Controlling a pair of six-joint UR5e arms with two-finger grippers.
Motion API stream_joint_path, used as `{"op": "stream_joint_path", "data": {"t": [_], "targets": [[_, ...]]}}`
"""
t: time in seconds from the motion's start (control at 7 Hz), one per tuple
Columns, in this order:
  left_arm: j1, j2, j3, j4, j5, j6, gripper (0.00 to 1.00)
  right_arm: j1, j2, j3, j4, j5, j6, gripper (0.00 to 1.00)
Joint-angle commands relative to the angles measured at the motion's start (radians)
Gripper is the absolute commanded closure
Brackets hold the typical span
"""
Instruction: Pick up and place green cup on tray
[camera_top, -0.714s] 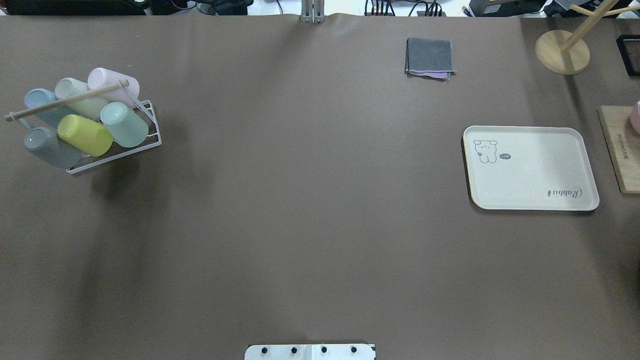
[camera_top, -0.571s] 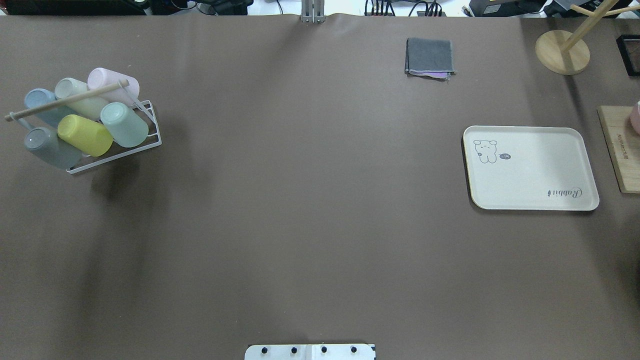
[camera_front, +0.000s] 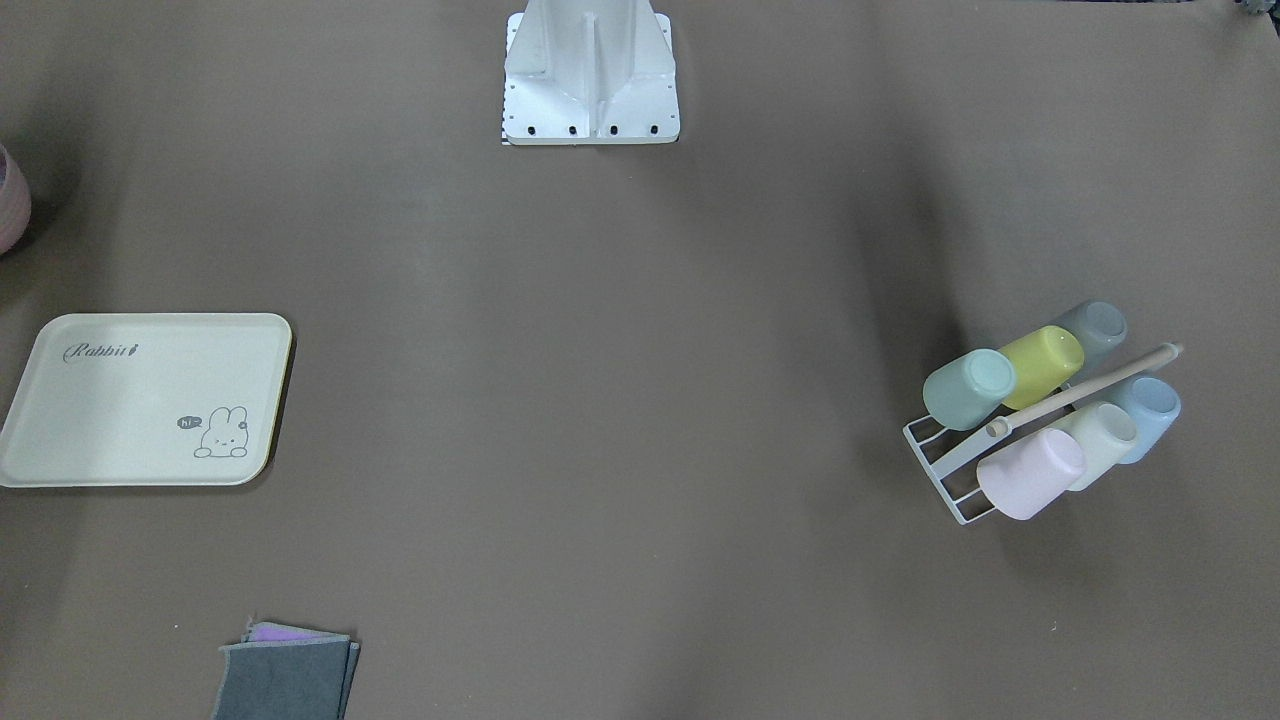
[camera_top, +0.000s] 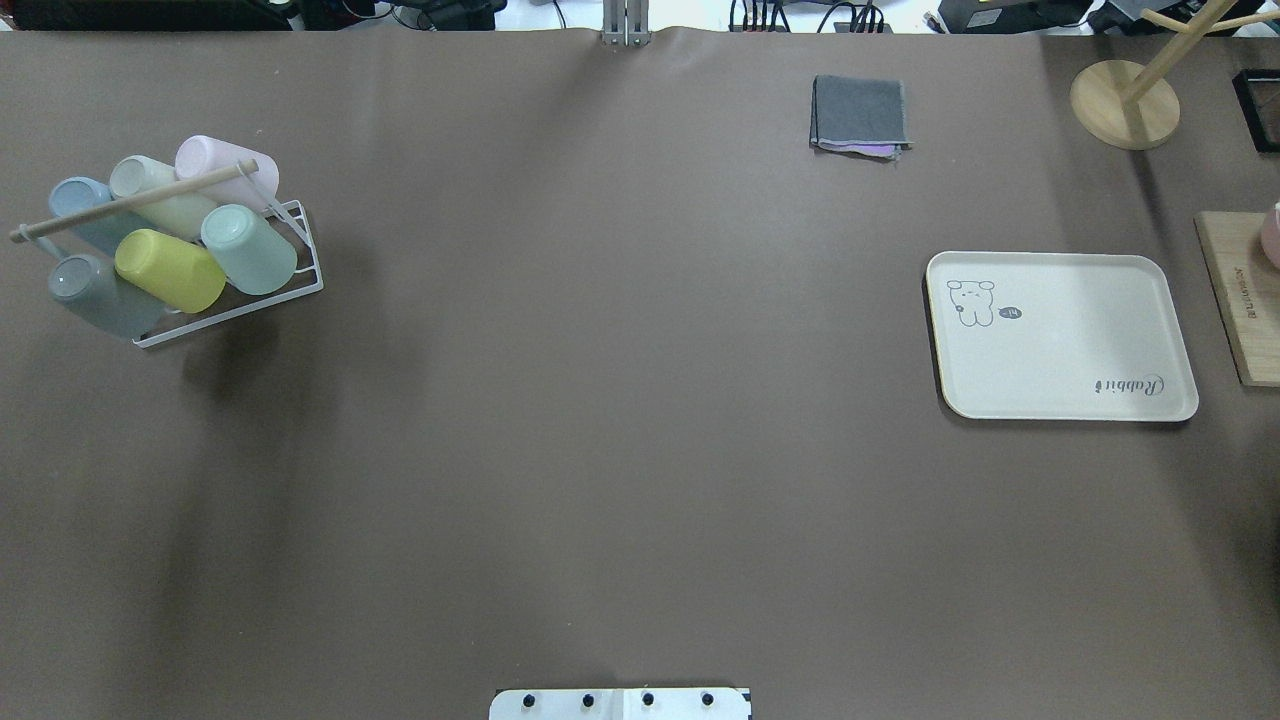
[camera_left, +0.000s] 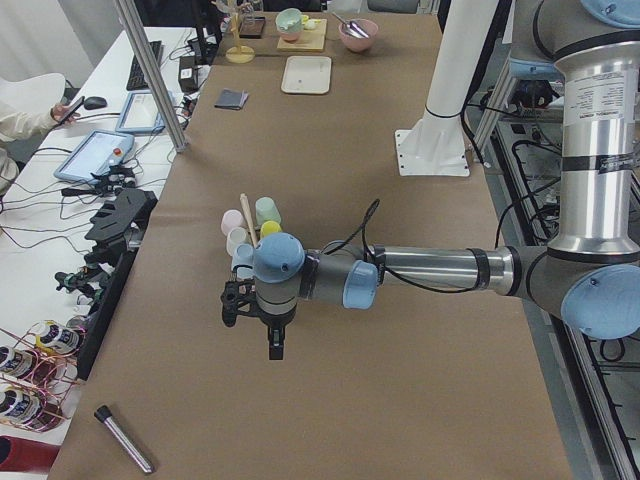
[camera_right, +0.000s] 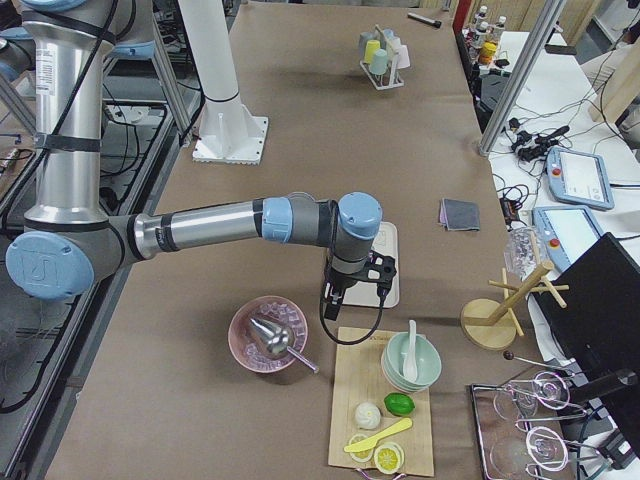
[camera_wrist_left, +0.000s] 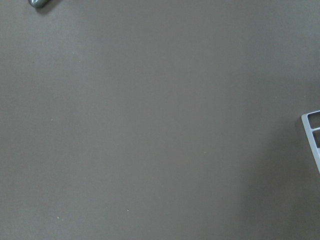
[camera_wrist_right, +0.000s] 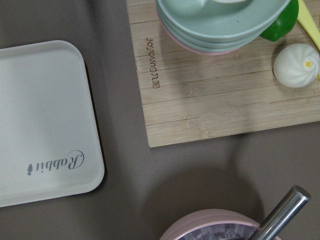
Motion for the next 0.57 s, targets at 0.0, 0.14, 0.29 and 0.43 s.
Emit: {"op": "stream_joint_path", "data": {"t": [0.0,0.14,0.29,0.43], "targets": [[0.001,0.0,0.001,0.0,0.001,0.0,0.02,-0.038,0.003,-0.001,0.011,0.004,0.015,0.01],[0.0,0.0,-0.001,0.0,0.001,0.0,0.02,-0.088,0.018,0.002,0.06,0.009,0.061,0.02],[0.001,-0.002,-0.003,0.0,0.001,0.0,0.02,-0.141,0.018,0.003,0.132,0.017,0.167,0.02],[0.001,-0.002,-0.003,0.0,0.004,0.0,0.02,-0.199,0.017,-0.006,0.18,0.015,0.22,0.02]]}}
